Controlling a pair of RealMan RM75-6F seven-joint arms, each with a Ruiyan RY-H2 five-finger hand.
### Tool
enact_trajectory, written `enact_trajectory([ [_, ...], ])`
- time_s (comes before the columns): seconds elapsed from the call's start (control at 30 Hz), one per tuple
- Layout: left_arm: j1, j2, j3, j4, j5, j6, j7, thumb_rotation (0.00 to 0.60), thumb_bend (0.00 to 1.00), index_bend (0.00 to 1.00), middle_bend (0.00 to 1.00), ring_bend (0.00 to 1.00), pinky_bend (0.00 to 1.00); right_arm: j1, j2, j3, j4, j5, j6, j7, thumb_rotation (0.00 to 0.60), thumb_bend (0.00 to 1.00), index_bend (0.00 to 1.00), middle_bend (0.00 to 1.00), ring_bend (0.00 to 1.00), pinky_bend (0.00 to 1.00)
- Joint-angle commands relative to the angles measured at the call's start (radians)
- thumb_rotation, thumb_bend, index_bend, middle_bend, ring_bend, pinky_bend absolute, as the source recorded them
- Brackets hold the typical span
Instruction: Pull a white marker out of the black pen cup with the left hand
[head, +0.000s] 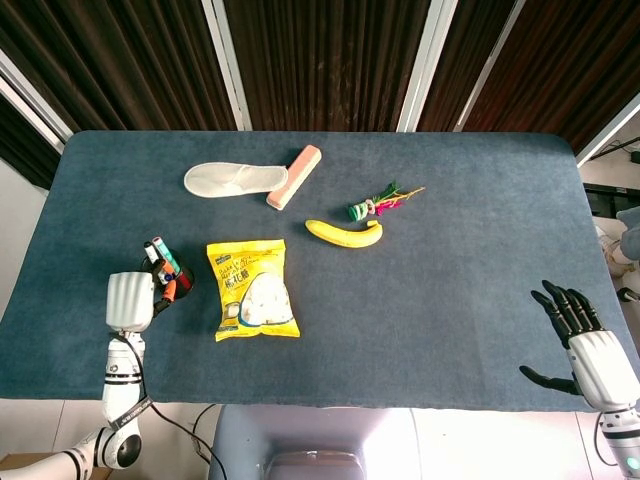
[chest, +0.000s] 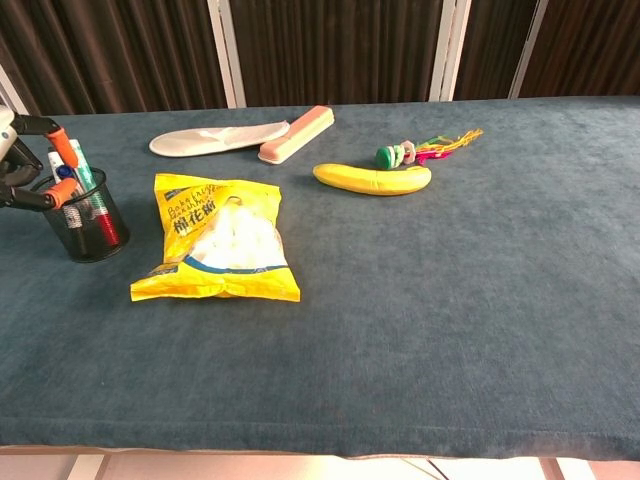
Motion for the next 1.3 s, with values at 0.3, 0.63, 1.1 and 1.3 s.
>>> enact_trajectory([
  [0.3,0.085,0.177,0.05,-0.256,0.116,0.144,-0.007,0.6,0.37,0.69,1.0,1.0,1.0,0.004,-0.002,-0.001,0.0,0.001,-0.009,-0.002,0.6,0.19,0.09,0.0,0.0,0.07],
  [0.63,0.181,0.32,0.101,-0.402,0.216,0.267,-0.074,0.6,0.36,0.7,1.0,1.0,1.0,0.008,-0.004,-0.002,0.0,0.003,-0.018,-0.006,0.6,0.19,0.09,0.0,0.0,0.07],
  [1.1,0.26,0.354,0.132,-0.33,0.168,0.252,-0.318,0.6,0.36,0.7,1.0,1.0,1.0,0.011,-0.007,0.001,0.0,0.01,-0.024,-0.01,0.6,0.2,0.09,0.0,0.0,0.07],
  [1.3,0.265,0.339,0.165,-0.339,0.249,0.269,-0.37,0.6,0.37,0.7,1.0,1.0,1.0,0.015,-0.008,-0.002,-0.001,0.011,-0.037,-0.017,0.6,0.2,0.09,0.0,0.0,0.07],
])
